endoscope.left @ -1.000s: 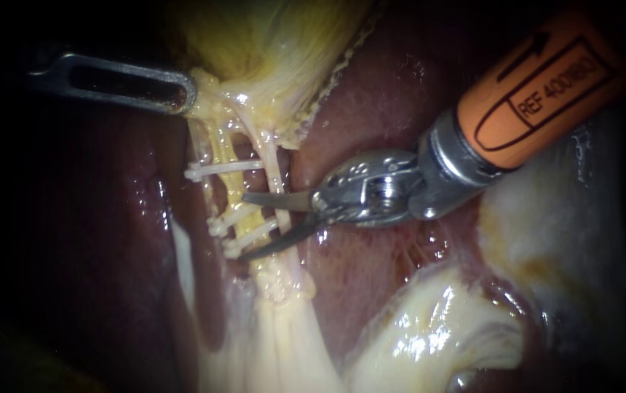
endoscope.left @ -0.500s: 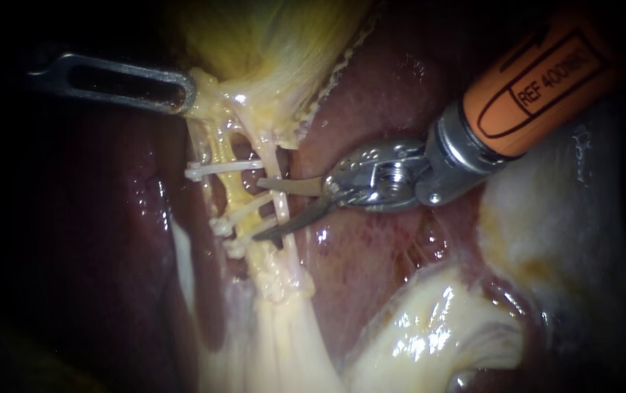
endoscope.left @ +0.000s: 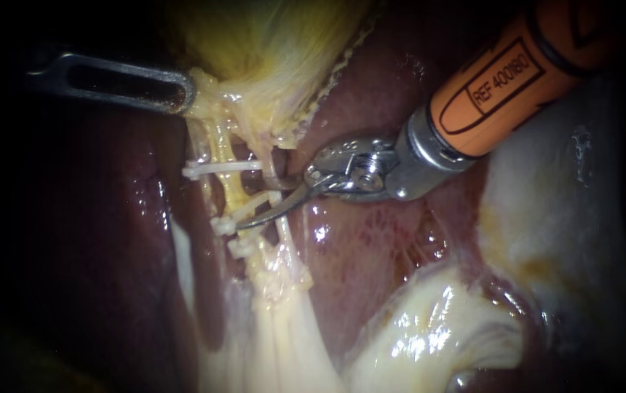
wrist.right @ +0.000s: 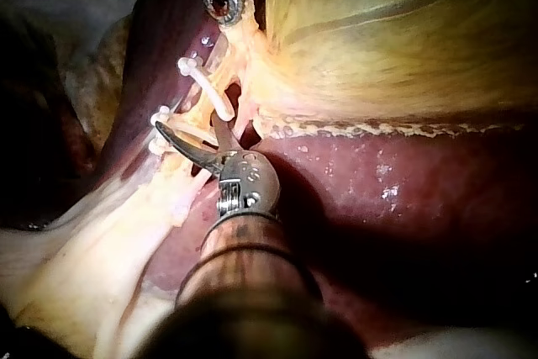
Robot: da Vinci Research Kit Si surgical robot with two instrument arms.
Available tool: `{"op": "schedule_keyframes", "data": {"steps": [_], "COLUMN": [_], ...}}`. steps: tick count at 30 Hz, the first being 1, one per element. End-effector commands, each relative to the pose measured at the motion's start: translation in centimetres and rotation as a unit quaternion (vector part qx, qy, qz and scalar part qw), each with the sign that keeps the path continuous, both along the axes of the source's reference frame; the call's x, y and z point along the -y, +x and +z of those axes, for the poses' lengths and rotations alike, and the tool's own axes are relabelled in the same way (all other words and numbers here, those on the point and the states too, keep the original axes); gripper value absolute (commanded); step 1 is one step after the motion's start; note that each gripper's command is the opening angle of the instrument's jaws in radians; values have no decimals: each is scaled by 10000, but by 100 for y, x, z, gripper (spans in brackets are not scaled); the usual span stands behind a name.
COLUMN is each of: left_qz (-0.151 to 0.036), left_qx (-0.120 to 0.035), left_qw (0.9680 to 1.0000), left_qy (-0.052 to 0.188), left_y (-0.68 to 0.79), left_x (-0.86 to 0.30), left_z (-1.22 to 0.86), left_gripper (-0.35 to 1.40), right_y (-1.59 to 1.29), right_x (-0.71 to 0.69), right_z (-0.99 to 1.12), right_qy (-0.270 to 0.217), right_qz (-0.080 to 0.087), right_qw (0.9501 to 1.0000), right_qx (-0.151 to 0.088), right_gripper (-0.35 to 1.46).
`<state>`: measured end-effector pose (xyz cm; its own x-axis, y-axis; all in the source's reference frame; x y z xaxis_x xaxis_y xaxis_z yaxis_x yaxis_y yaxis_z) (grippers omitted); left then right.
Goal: Go to the cutting position left tube
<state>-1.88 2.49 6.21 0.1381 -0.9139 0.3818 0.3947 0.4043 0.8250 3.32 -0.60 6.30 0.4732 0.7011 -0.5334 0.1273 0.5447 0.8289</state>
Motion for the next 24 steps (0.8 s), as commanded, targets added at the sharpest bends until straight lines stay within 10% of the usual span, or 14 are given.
{"op": "schedule_keyframes", "data": {"steps": [1,13,24], "left_qz": [0,-1,0], "left_qx": [1,0,1], "left_qw": [10000,10000,10000], "left_qy": [0,0,0], "left_y": [0,0,0], "left_x": [0,0,0], "left_z": [0,0,1], "left_gripper": [-35,-35,-35], "right_y": [1,28,63], "right_x": [0,5,6], "right_z": [0,-5,-8], "right_qy": [97,482,357], "right_qz": [5,71,565], "right_qw": [9999,9955,9958], "right_qx": [-138,-818,-620], "right_gripper": [107,103,113]}}
